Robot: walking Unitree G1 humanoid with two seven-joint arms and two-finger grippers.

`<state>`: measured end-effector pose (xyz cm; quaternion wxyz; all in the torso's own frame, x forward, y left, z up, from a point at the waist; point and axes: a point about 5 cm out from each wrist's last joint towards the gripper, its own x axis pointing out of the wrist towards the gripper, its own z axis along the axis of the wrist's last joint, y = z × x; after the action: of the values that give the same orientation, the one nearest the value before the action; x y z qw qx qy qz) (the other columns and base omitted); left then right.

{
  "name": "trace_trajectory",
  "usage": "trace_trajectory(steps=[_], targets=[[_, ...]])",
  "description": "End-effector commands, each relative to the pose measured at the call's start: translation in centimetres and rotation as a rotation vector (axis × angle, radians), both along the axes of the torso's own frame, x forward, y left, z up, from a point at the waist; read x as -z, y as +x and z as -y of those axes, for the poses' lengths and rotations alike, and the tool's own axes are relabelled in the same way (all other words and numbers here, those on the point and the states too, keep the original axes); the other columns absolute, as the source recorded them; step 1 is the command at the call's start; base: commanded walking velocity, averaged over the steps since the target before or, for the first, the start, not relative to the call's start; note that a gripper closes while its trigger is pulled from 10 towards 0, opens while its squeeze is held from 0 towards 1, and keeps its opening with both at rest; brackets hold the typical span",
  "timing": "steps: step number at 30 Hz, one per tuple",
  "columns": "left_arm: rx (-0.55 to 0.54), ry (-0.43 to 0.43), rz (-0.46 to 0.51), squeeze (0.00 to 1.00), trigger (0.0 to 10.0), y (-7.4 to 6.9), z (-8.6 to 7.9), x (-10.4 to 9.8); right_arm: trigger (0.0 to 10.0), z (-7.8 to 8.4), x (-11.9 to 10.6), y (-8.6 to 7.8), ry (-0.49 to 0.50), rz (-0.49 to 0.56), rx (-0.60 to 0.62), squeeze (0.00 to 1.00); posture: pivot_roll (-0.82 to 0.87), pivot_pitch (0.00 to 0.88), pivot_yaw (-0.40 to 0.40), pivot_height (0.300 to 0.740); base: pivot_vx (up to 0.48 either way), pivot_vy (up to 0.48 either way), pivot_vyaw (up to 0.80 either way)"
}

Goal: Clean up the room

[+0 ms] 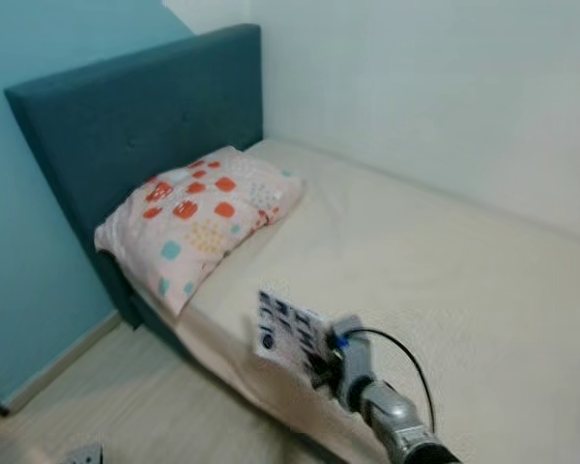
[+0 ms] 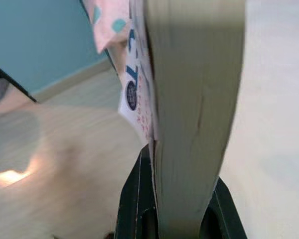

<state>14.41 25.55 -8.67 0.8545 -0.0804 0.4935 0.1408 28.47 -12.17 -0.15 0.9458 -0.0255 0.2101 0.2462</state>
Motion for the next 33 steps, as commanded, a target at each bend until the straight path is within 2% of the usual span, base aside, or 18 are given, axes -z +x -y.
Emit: trace_trajectory(steps=[1,5,11,22,27,33], targets=[[0.01,-0.005,0.005,0.0,10.0,0.2,0.3,0.0,10.0,1.5,-0.1,0.1,-0.004,0.016,0.057,0.0,-0.22,0.088,-0.004,0.74,0.446,0.0,0.0],[0.012,-0.007,0.003,0.0,10.0,0.2,0.4,0.1,10.0,1.7,-0.3,0.1,0.006,0.02,0.038,0.0,-0.23,0.089,-0.007,0.74,0.446,0.0,0.0],[0.003,0.0,-0.004,0.0,10.0,0.1,0.5,0.1,10.0,1.0,-0.2,-0.2,0.004,0.017,-0.054,0.0,-0.23,0.089,-0.01,0.74,0.406,0.0,0.74],[-0.012,0.015,-0.024,0.0,10.0,-0.2,0.3,0.2,10.0,0.6,-0.1,-0.6,0.024,0.01,-0.093,0.0,-0.23,0.091,-0.011,0.74,0.0,0.0,0.8],[-0.002,0.008,-0.025,0.0,10.0,-0.3,0.4,0.2,10.0,1.5,-0.2,-0.2,0.005,0.014,-0.028,0.0,-0.24,0.089,-0.011,0.74,0.0,0.0,0.8],[0.025,-0.001,-0.027,0.0,10.0,-0.1,0.8,0.3,10.0,3.2,0.2,0.3,-0.04,-0.047,0.145,0.0,-0.24,0.086,-0.011,0.74,0.0,-0.414,0.0]])
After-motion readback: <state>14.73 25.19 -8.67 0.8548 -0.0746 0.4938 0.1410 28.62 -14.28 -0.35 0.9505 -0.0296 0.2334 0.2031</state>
